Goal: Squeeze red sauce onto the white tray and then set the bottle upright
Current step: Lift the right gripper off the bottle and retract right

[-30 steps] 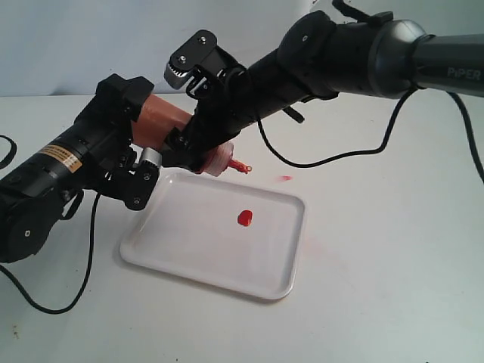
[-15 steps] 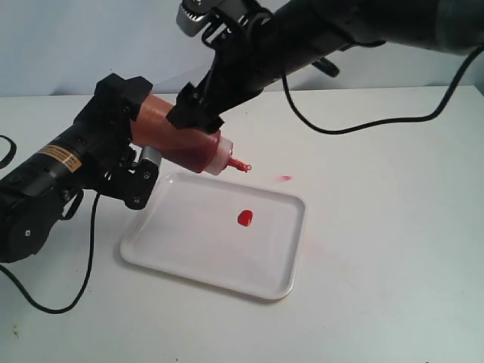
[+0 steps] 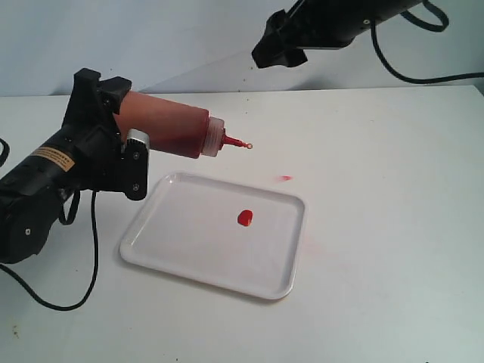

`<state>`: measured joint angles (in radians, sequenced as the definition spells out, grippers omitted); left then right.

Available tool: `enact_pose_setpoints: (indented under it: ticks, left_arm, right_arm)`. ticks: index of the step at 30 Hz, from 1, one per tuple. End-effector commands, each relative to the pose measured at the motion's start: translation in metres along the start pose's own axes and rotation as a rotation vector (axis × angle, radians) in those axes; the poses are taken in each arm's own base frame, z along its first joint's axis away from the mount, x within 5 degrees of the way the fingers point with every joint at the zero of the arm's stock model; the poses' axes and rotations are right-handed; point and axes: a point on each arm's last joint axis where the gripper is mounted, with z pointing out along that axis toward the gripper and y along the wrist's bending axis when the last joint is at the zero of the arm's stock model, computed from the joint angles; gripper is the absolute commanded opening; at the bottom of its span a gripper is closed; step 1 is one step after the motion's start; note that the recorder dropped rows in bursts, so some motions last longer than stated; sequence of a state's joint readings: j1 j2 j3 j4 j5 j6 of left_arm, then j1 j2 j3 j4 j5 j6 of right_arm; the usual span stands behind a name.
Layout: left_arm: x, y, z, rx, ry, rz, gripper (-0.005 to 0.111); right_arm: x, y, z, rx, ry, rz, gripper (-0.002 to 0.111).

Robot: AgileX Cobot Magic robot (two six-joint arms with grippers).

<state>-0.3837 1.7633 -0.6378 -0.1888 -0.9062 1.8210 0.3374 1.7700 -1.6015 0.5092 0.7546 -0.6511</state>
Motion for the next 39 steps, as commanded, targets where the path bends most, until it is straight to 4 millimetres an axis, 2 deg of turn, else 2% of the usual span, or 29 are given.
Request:
enact_pose_setpoints:
  ticks: [1,6,11,17,22,26,31,39]
  left_arm:
    - [0.002,0.005,-0.008,-0.086,0.023,-0.108,0.000]
    - [0.003,-0.002,-0.018,-0.103,0.022,-0.188,0.000]
    - [0.001,-0.006,-0.023,-0.104,-0.002,-0.253,0.000]
    - [-0.001,-0.006,-0.024,-0.108,-0.026,-0.264,0.000]
    - [-0.002,-0.005,-0.024,-0.121,-0.042,-0.254,0.000]
    - [-0.005,-0.004,-0.024,-0.122,-0.071,-0.269,0.000]
    - [-0.005,-0.004,-0.024,-0.124,-0.074,-0.290,0.000]
    - [-0.008,-0.003,-0.024,-0.125,-0.113,-0.299,0.000]
  right_arm:
    - [0.004,-0.011,-0.009,0.014,0.024,0.049,0.060]
    - [0.012,-0.014,-0.005,0.030,0.059,0.080,0.043]
    - [0.030,-0.018,0.009,0.071,0.060,0.102,0.030]
    - [0.066,-0.023,0.031,0.159,0.050,0.090,0.015]
    - [0.095,-0.029,0.041,0.272,-0.005,0.105,0.000]
    - [0.123,-0.030,0.041,0.387,-0.066,0.126,0.000]
    - [0.155,-0.027,0.030,0.515,-0.122,0.073,0.000]
    - [0.190,-0.028,0.016,0.687,-0.217,0.041,0.000]
